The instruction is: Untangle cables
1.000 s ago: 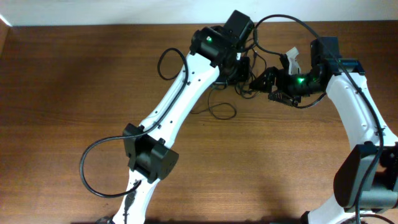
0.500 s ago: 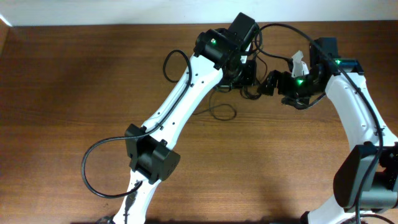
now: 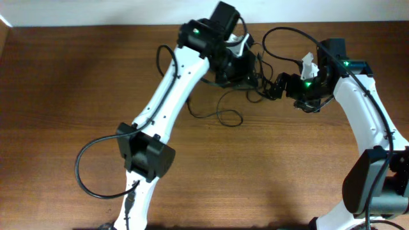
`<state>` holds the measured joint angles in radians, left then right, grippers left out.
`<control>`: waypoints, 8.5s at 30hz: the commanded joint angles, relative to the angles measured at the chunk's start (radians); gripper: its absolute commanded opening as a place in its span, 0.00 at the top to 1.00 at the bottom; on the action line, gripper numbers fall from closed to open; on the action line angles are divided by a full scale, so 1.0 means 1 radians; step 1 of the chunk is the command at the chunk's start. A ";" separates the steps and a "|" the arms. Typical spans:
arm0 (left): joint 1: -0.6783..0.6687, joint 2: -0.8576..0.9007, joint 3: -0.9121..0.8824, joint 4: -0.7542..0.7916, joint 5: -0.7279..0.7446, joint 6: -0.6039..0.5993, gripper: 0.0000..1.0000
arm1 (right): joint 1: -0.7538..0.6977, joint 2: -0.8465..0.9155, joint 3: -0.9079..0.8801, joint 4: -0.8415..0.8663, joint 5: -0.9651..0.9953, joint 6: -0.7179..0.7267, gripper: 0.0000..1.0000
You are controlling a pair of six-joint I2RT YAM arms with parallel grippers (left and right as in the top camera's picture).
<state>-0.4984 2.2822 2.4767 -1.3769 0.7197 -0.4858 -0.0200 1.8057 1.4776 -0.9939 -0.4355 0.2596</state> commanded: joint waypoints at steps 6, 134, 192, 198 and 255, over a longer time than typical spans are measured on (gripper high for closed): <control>0.168 -0.020 0.011 -0.019 0.342 0.032 0.99 | -0.013 0.004 -0.002 -0.003 0.115 0.011 0.02; -0.071 -0.020 -0.188 -0.112 -0.481 0.133 0.48 | -0.258 0.004 -0.002 -0.043 0.028 0.058 0.02; -0.021 -0.285 -0.449 0.209 -0.375 0.147 1.00 | 0.025 0.004 -0.003 -0.037 -0.126 -0.021 0.02; -0.025 -0.285 -0.449 0.188 -0.310 0.147 1.00 | 0.026 0.004 -0.003 -0.011 -0.263 -0.066 0.01; 0.268 -0.285 -0.449 0.219 0.526 0.143 0.89 | 0.026 0.004 -0.004 -0.077 0.311 0.093 0.02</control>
<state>-0.3092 2.0514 2.0079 -1.1576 1.1259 -0.3584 0.0448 1.7763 1.4971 -1.0657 -0.2916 0.3397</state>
